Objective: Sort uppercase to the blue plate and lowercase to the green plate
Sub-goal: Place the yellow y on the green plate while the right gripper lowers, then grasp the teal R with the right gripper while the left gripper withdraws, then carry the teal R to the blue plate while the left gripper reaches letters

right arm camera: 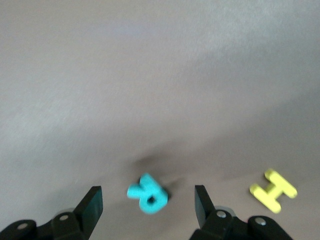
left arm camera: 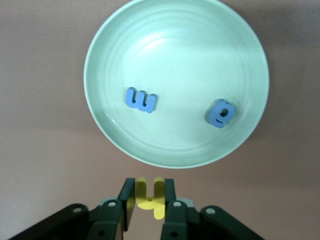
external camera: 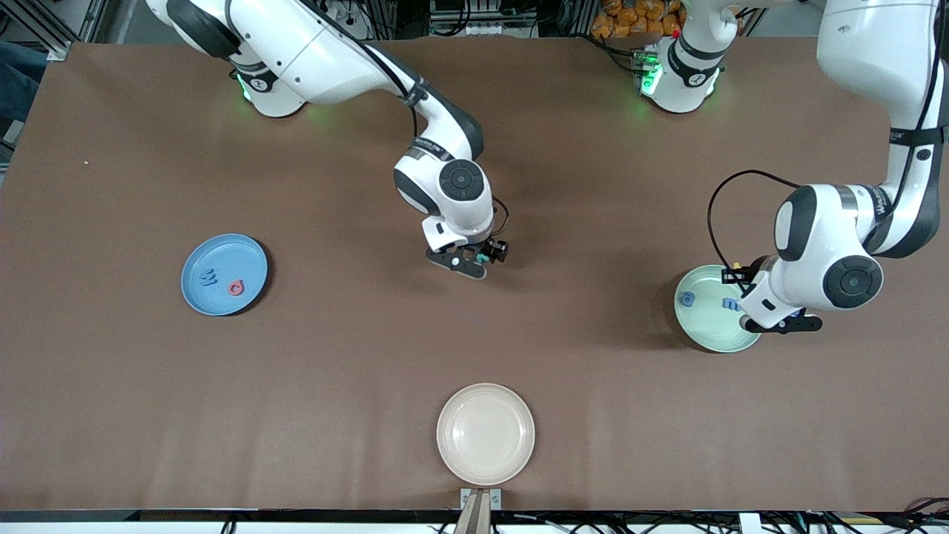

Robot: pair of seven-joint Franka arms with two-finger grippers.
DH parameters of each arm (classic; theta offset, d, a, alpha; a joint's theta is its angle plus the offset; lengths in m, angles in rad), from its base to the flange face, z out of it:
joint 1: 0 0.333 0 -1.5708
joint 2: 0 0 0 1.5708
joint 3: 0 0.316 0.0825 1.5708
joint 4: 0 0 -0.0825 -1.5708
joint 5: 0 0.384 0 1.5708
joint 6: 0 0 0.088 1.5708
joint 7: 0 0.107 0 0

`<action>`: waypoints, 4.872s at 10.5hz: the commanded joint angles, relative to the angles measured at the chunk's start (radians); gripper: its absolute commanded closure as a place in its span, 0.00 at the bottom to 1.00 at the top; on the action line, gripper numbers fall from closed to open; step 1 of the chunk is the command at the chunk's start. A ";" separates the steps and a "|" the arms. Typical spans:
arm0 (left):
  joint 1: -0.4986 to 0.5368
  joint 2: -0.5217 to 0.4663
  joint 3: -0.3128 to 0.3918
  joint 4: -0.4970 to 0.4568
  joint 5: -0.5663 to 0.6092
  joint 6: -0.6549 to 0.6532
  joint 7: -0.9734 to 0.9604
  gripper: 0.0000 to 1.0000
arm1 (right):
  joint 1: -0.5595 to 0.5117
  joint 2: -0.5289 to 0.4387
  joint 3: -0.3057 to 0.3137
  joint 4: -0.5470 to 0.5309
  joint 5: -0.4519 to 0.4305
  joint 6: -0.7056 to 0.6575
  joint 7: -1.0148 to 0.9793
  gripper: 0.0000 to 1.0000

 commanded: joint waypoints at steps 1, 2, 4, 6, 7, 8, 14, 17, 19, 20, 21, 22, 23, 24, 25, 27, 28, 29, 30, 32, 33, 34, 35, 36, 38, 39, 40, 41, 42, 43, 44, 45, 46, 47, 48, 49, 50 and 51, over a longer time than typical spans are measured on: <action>-0.014 -0.004 0.006 0.002 -0.023 0.007 0.036 0.00 | 0.025 0.057 -0.021 0.072 -0.041 -0.010 0.046 0.21; -0.020 -0.013 0.005 0.011 -0.021 0.001 0.039 0.00 | 0.025 0.059 -0.021 0.072 -0.035 -0.004 0.049 0.23; -0.055 -0.057 0.000 0.017 -0.009 -0.002 0.036 0.00 | 0.025 0.062 -0.021 0.069 -0.031 -0.002 0.043 0.28; -0.127 -0.097 -0.001 0.037 -0.007 -0.004 0.033 0.00 | 0.025 0.068 -0.020 0.063 -0.025 0.030 0.040 0.30; -0.145 -0.104 -0.005 0.045 -0.007 -0.005 0.033 0.00 | 0.025 0.068 -0.020 0.061 -0.022 0.039 0.040 0.31; -0.171 -0.116 -0.011 0.046 -0.007 -0.005 0.033 0.00 | 0.025 0.073 -0.018 0.058 -0.019 0.041 0.039 0.31; -0.233 -0.186 -0.052 0.049 -0.013 -0.010 0.022 0.00 | 0.025 0.060 -0.006 0.037 0.038 0.030 0.030 0.31; -0.233 -0.190 -0.066 0.048 -0.023 -0.010 0.024 0.00 | 0.024 0.054 0.017 0.035 0.044 0.021 0.031 0.36; -0.233 -0.190 -0.069 0.048 -0.023 -0.010 0.024 0.00 | 0.021 0.054 0.016 0.037 0.042 0.022 0.030 0.43; -0.235 -0.188 -0.071 0.046 -0.023 -0.010 0.024 0.00 | 0.016 0.053 0.012 0.037 0.039 0.021 0.028 0.43; -0.233 -0.186 -0.071 0.046 -0.023 -0.010 0.025 0.00 | 0.013 0.051 0.011 0.037 0.038 0.021 0.022 0.43; -0.233 -0.185 -0.071 0.046 -0.023 -0.010 0.025 0.00 | 0.012 0.050 0.009 0.037 0.038 0.021 0.016 0.43; -0.233 -0.185 -0.071 0.046 -0.023 -0.010 0.027 0.00 | 0.008 0.048 0.005 0.035 0.035 0.021 0.002 0.43; -0.233 -0.185 -0.069 0.045 -0.023 -0.010 0.027 0.00 | 0.007 0.045 -0.001 0.033 0.038 0.019 -0.018 0.43; -0.233 -0.186 -0.071 0.045 -0.023 -0.010 0.025 0.00 | 0.007 0.045 -0.001 0.033 0.039 0.019 -0.018 0.49; -0.233 -0.186 -0.074 0.043 -0.023 -0.010 0.025 0.00 | 0.008 0.043 -0.001 0.033 0.039 0.019 -0.020 0.64; -0.235 -0.186 -0.074 0.042 -0.023 -0.010 0.025 0.00 | 0.008 0.045 0.000 0.033 0.039 0.019 -0.018 0.64; -0.235 -0.186 -0.075 0.042 -0.023 -0.010 0.025 0.00 | 0.011 0.046 0.002 0.033 0.041 0.021 -0.018 0.64; -0.233 -0.186 -0.078 0.040 -0.023 -0.012 0.024 0.00 | 0.015 0.050 0.003 0.033 0.042 0.024 -0.020 0.64; -0.235 -0.186 -0.078 0.040 -0.023 -0.012 0.024 0.00 | 0.016 0.050 0.003 0.033 0.042 0.027 -0.021 0.66; -0.235 -0.188 -0.078 0.042 -0.023 -0.012 0.024 0.00 | 0.016 0.050 0.003 0.033 0.042 0.026 -0.021 0.69; -0.233 -0.191 -0.078 0.045 -0.023 -0.012 0.024 0.00 | 0.016 0.050 0.003 0.033 0.042 0.026 -0.021 0.72; -0.233 -0.202 -0.078 0.046 -0.024 -0.012 0.025 0.00 | 0.016 0.050 0.003 0.033 0.042 0.026 -0.021 0.74; -0.232 -0.206 -0.078 0.046 -0.024 -0.012 0.025 0.00 | 0.016 0.050 0.003 0.033 0.042 0.024 -0.021 0.77; -0.219 -0.222 -0.078 0.045 -0.026 -0.013 0.024 0.00 | 0.016 0.048 0.003 0.033 0.042 0.023 -0.023 0.80; -0.218 -0.228 -0.078 0.045 -0.026 -0.028 0.025 0.00 | 0.016 0.047 0.003 0.033 0.042 0.022 -0.023 0.80; -0.216 -0.237 -0.078 0.046 -0.026 -0.041 0.025 0.00 | 0.015 0.046 0.003 0.033 0.042 0.021 -0.024 0.80; -0.213 -0.248 -0.078 0.045 -0.026 -0.045 0.025 0.00 | 0.013 0.043 0.003 0.035 0.042 0.021 -0.029 0.80; -0.212 -0.251 -0.078 0.045 -0.026 -0.053 0.025 0.00 | 0.007 0.040 0.003 0.037 0.042 0.019 -0.047 0.80; -0.207 -0.255 -0.077 0.045 -0.026 -0.058 0.024 0.00 | -0.002 0.036 0.003 0.040 0.042 0.000 -0.067 0.81; -0.201 -0.263 -0.077 0.045 -0.026 -0.077 0.025 0.00 | -0.021 0.034 0.005 0.041 0.044 -0.023 -0.104 0.81; -0.199 -0.268 -0.075 0.045 -0.026 -0.088 0.025 0.00 | -0.034 0.027 0.005 0.040 0.045 -0.025 -0.134 0.82; -0.195 -0.277 -0.074 0.045 -0.026 -0.091 0.025 0.00 | -0.045 0.025 0.006 0.040 0.045 -0.025 -0.145 0.82; -0.192 -0.278 -0.072 0.045 -0.026 -0.093 0.025 0.00 | -0.062 0.025 0.009 0.040 0.045 -0.027 -0.170 0.82; -0.192 -0.280 -0.071 0.045 -0.026 -0.093 0.027 0.00 | -0.080 0.022 0.014 0.040 0.045 -0.045 -0.205 0.82; -0.192 -0.283 -0.071 0.046 -0.026 -0.107 0.030 0.00 | -0.094 0.013 0.015 0.040 0.045 -0.074 -0.237 0.82; -0.192 -0.289 -0.071 0.045 -0.026 -0.114 0.030 0.00 | -0.120 0.007 0.015 0.038 0.045 -0.100 -0.303 0.82; -0.192 -0.297 -0.071 0.043 -0.026 -0.119 0.028 0.00 | -0.155 -0.007 0.014 0.035 0.044 -0.131 -0.376 0.82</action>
